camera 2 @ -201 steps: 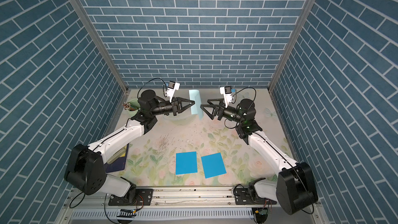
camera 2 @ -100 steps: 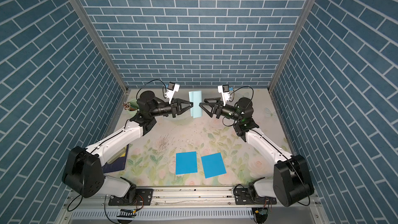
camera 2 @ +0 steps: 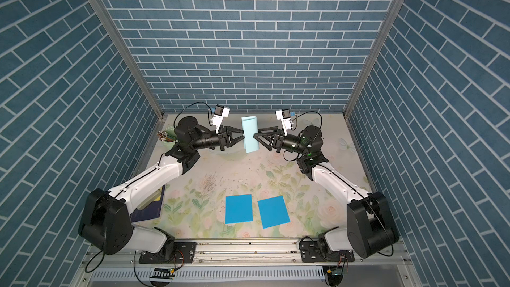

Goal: Fold the square paper along the opposite sides
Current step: Fold the paper.

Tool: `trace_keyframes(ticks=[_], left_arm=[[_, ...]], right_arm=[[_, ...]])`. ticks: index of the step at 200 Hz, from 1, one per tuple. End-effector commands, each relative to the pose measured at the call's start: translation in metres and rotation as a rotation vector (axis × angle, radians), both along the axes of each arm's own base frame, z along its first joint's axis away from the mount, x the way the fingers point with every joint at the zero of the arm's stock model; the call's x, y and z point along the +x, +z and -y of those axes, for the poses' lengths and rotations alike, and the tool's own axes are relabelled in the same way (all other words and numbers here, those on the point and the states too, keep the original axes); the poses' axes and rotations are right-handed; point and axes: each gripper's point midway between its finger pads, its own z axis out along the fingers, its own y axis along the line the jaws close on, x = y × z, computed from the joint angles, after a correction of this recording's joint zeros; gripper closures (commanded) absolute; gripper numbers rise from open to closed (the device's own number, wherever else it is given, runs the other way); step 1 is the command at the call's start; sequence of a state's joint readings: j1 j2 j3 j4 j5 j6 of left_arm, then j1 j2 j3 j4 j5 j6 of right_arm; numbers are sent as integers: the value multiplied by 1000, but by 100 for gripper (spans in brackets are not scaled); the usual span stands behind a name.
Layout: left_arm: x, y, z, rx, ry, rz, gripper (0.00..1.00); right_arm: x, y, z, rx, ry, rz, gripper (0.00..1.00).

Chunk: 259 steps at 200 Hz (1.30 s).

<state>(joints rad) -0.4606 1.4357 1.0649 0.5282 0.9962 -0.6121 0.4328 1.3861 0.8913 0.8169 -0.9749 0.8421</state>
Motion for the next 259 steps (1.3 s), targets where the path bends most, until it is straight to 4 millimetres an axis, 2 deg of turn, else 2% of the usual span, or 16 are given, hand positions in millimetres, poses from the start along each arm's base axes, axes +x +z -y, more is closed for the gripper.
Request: trace_keyframes(ticks=[1,39,119,259], left_arm=[[-12,7,0,-6,-30,31,100],[-14,6,1,-4,-34,28,100],[-17,3,2,0,-39,23,100],[-17,5,3,1,-44,23,100]], right_arm=[[-8,19,-3,27,45,49,36],[-10,20,-2,31,47,51,47],[-12,24,-1,47,41,54,52],[-19,23,-1,40,70,60,70]])
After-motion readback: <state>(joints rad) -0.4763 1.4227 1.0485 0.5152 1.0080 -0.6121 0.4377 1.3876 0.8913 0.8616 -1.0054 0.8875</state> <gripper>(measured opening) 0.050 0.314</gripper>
